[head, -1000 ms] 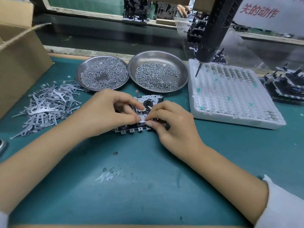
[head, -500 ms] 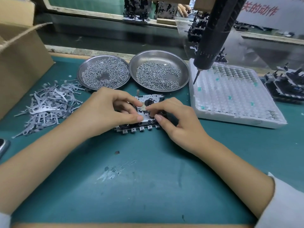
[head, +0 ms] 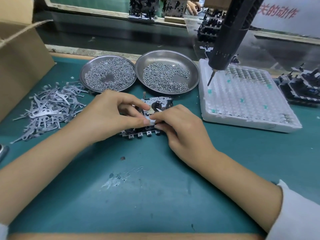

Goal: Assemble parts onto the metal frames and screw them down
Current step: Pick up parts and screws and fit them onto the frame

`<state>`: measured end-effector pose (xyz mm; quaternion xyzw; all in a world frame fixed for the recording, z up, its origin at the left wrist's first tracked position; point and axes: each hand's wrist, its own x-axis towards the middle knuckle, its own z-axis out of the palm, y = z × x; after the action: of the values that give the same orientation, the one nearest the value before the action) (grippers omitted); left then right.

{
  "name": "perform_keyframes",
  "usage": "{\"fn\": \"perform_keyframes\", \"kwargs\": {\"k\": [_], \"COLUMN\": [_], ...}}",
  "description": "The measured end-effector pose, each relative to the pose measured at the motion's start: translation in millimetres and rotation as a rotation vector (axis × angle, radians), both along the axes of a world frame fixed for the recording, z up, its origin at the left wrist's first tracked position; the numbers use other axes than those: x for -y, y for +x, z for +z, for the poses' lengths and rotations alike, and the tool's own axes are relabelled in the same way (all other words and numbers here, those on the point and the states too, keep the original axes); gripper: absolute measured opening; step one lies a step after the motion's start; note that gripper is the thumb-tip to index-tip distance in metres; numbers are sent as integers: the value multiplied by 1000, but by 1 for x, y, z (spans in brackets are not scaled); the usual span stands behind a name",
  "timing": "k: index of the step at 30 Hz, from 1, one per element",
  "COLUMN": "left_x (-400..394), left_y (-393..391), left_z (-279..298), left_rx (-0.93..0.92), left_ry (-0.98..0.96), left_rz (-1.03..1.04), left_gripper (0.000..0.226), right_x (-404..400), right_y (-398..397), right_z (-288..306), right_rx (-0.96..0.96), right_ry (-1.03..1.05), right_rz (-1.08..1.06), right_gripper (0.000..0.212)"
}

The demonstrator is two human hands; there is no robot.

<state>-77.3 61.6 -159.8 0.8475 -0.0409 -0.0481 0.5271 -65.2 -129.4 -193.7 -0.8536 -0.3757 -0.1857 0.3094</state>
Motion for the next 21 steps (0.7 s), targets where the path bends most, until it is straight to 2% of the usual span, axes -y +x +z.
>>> {"fn": "perform_keyframes", "kwargs": {"k": [3, 12, 17, 21], "left_x": [0, 3, 2, -1], "left_y": [2, 5, 5, 4], "left_z": [-3, -7, -8, -4], "left_rx": [-6, -37, -19, -17], "left_ry": [-28, -102, -92, -64], "left_rz": [-2, -33, -29, -39], "left_gripper": [20, 21, 23, 25], "right_x": [-7, -16, -16, -6], "right_y": [-4, -9, -8, -2], "right_z": [0, 1, 0, 1], "right_rx": [37, 65, 46, -74], "right_ry": [-34, -154, -114, 33], "right_rz": [-78, -175, -183, -98], "right_gripper": [13, 14, 15, 6]}}
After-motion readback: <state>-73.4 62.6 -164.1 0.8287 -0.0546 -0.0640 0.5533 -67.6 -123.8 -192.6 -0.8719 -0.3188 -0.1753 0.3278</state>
